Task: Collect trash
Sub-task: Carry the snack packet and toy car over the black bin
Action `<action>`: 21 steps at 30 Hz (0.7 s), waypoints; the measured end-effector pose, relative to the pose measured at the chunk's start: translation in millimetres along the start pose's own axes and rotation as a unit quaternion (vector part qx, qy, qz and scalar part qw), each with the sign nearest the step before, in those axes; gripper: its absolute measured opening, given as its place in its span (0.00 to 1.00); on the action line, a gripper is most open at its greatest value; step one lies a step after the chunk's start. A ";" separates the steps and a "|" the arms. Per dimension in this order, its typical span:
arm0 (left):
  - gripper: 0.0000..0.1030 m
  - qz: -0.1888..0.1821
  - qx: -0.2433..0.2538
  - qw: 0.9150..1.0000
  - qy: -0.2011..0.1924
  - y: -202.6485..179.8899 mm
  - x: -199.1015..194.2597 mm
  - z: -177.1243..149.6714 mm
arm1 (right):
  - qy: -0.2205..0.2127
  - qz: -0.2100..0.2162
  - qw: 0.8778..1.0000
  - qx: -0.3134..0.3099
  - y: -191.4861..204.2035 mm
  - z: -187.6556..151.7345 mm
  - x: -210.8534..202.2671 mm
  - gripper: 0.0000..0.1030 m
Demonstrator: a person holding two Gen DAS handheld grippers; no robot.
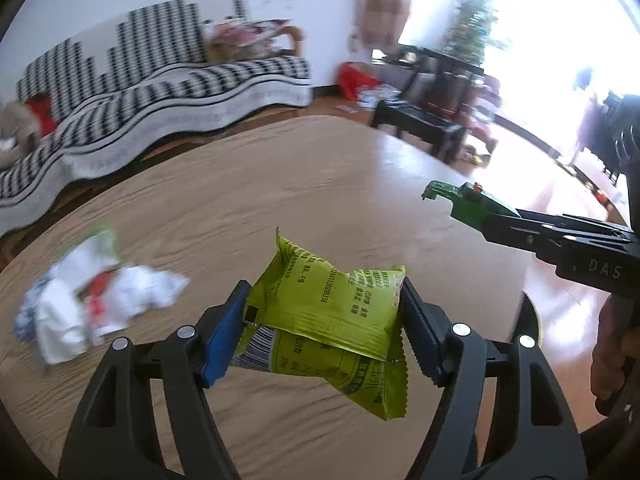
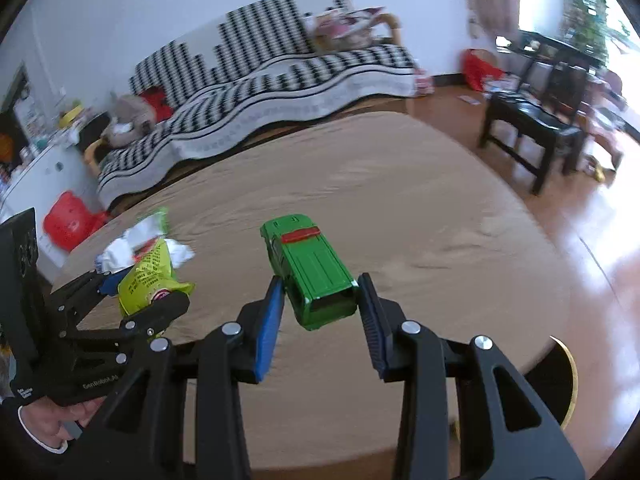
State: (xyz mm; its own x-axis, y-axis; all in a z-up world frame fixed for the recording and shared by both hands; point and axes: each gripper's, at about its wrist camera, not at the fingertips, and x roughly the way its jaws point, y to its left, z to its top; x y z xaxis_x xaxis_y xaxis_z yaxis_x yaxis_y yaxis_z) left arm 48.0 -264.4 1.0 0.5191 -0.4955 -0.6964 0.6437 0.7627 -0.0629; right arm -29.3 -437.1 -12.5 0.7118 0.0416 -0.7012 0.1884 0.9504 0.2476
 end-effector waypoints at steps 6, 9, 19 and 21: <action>0.69 -0.059 0.026 0.998 0.005 -70.3 25.2 5.8 | -0.011 -0.047 0.998 0.049 -79.2 -20.8 -38.8 0.37; 0.69 -0.092 0.034 0.995 0.008 -107.8 40.4 6.5 | -0.011 -0.070 0.994 0.078 -119.0 -35.1 -55.5 0.37; 0.69 -0.175 0.100 0.978 0.044 -231.0 88.2 -18.4 | 0.014 -0.131 0.974 0.182 -238.1 -100.8 -93.7 0.37; 0.69 -0.183 0.115 0.975 0.055 -247.2 97.2 -26.6 | 0.020 -0.139 0.972 0.189 -247.5 -109.4 -96.5 0.37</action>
State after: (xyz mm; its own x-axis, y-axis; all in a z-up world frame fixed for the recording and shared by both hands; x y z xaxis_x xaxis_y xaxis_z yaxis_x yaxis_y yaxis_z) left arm -75.5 -490.0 -70.1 0.1746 -0.6599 -0.7308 0.8905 0.4225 -0.1688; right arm -218.7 -642.6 -79.2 0.5734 -0.1811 -0.7990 0.6092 0.7463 0.2681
